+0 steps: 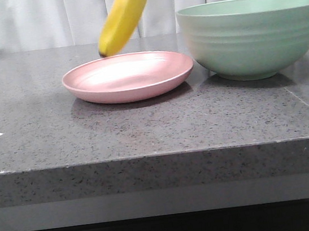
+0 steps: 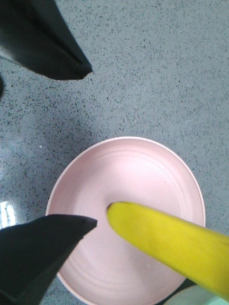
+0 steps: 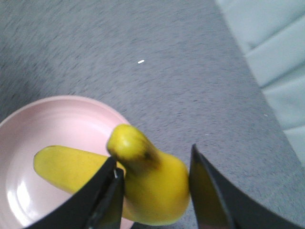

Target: Transfer banana from pink plate to green bowl

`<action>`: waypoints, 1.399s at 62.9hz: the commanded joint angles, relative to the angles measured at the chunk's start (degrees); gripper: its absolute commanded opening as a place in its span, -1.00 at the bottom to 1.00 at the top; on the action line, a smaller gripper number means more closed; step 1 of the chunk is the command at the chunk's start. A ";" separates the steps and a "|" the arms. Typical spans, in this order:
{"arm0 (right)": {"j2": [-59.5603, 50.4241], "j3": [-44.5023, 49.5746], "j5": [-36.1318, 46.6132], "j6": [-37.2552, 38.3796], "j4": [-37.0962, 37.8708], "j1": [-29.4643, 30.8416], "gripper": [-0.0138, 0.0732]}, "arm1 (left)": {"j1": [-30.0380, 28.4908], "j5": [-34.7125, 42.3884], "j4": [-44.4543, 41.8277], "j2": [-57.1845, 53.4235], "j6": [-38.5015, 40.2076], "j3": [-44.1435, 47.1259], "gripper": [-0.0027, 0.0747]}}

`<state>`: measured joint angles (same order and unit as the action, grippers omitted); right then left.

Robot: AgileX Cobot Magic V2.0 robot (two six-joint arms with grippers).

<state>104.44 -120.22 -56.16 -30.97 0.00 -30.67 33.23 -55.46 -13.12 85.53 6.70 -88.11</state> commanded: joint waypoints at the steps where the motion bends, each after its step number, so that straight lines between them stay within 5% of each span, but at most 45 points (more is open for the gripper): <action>1: -3.56 -5.19 2.06 5.58 0.00 1.72 -0.42 | -0.91 3.26 -0.65 -2.31 0.54 -1.68 0.54; 12: -5.12 -11.08 -5.77 13.59 0.00 6.55 -0.56 | -2.20 3.26 -0.38 -2.31 0.54 -1.68 0.54; 29: -7.62 -11.00 -15.03 14.10 -1.06 14.68 -0.56 | -2.20 4.61 0.16 -2.31 0.54 -1.68 0.54; 43: -7.62 -4.31 -14.71 14.10 -4.69 19.33 -0.56 | -2.20 4.61 1.37 -2.31 0.54 -1.68 0.54; 72: -7.62 12.20 -6.64 14.10 -4.51 19.45 -0.54 | -2.20 4.73 1.83 -2.31 0.54 -1.68 0.54; 88: -7.62 12.20 -6.76 14.10 -4.06 19.45 -0.12 | -2.20 4.73 1.83 -2.31 0.54 -1.68 0.54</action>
<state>99.59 -106.77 -65.67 -16.88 -3.92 -11.48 31.10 -54.08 -11.07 85.53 6.70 -88.11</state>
